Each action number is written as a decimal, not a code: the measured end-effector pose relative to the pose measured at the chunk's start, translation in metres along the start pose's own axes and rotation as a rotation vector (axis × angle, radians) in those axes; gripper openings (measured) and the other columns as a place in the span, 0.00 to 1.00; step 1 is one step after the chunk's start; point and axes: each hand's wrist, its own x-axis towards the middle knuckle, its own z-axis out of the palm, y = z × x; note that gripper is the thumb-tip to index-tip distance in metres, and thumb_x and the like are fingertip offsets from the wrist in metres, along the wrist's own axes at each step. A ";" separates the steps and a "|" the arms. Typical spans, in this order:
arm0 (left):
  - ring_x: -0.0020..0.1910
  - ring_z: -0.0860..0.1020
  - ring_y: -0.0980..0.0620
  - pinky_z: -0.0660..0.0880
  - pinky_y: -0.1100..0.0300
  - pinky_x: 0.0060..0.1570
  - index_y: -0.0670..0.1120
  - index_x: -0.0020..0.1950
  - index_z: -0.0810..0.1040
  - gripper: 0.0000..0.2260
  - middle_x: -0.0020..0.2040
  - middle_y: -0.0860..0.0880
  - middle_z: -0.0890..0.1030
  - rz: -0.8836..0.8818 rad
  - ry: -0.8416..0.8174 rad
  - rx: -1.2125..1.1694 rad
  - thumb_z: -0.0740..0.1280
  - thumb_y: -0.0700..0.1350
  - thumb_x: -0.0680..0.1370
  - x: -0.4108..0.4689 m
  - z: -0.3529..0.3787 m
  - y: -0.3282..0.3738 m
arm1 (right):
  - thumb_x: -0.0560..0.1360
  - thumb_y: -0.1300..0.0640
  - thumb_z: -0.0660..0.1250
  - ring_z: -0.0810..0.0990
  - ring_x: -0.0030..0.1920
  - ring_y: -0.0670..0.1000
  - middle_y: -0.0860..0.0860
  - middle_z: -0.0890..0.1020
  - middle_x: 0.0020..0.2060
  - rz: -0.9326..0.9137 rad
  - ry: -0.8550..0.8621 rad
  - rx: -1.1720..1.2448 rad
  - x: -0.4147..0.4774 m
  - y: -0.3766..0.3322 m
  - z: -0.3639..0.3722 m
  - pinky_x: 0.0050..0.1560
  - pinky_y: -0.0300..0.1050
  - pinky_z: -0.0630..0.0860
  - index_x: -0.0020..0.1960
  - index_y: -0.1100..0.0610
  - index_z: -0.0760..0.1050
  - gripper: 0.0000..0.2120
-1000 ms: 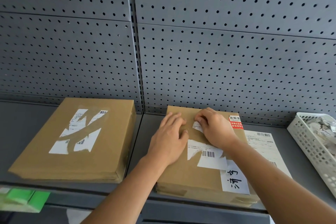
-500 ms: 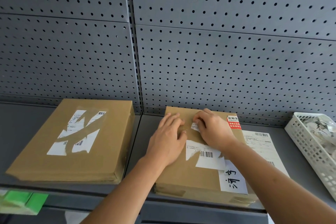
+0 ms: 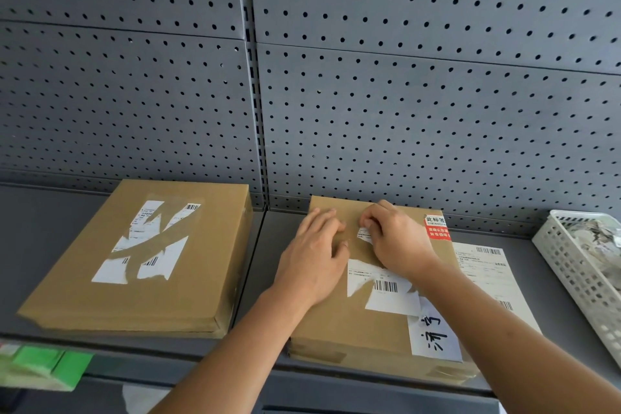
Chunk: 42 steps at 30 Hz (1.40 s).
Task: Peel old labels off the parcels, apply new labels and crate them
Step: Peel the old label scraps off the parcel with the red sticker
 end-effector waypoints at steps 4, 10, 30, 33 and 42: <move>0.79 0.47 0.63 0.67 0.52 0.70 0.54 0.70 0.71 0.15 0.78 0.63 0.60 0.007 -0.004 -0.001 0.58 0.52 0.84 0.000 0.000 0.001 | 0.78 0.61 0.60 0.76 0.45 0.50 0.42 0.76 0.45 0.003 0.001 0.018 -0.003 0.004 0.000 0.41 0.47 0.74 0.45 0.49 0.74 0.08; 0.79 0.47 0.63 0.67 0.51 0.70 0.54 0.70 0.71 0.15 0.78 0.63 0.60 0.004 -0.004 0.003 0.58 0.52 0.84 0.000 0.000 0.000 | 0.79 0.59 0.60 0.77 0.44 0.50 0.43 0.76 0.46 -0.014 0.019 0.005 -0.001 0.001 0.001 0.41 0.50 0.76 0.47 0.50 0.75 0.08; 0.79 0.47 0.63 0.68 0.52 0.70 0.54 0.70 0.71 0.15 0.78 0.63 0.61 0.016 0.003 -0.009 0.58 0.52 0.84 0.000 0.001 -0.002 | 0.77 0.60 0.64 0.78 0.41 0.46 0.44 0.76 0.47 -0.038 -0.026 0.096 0.000 0.006 -0.014 0.44 0.46 0.77 0.49 0.52 0.78 0.06; 0.79 0.47 0.63 0.67 0.51 0.72 0.54 0.70 0.71 0.15 0.78 0.63 0.60 0.014 -0.002 -0.012 0.58 0.52 0.84 0.001 0.001 -0.002 | 0.77 0.57 0.66 0.79 0.41 0.50 0.44 0.74 0.46 -0.101 -0.103 -0.018 0.005 0.008 -0.018 0.44 0.49 0.78 0.50 0.52 0.79 0.04; 0.79 0.46 0.64 0.67 0.51 0.71 0.55 0.71 0.71 0.16 0.78 0.63 0.60 0.002 -0.007 -0.002 0.58 0.53 0.84 0.001 0.002 -0.001 | 0.74 0.62 0.66 0.73 0.48 0.50 0.47 0.71 0.49 -0.272 -0.157 -0.394 0.012 0.002 -0.018 0.35 0.44 0.67 0.53 0.51 0.72 0.10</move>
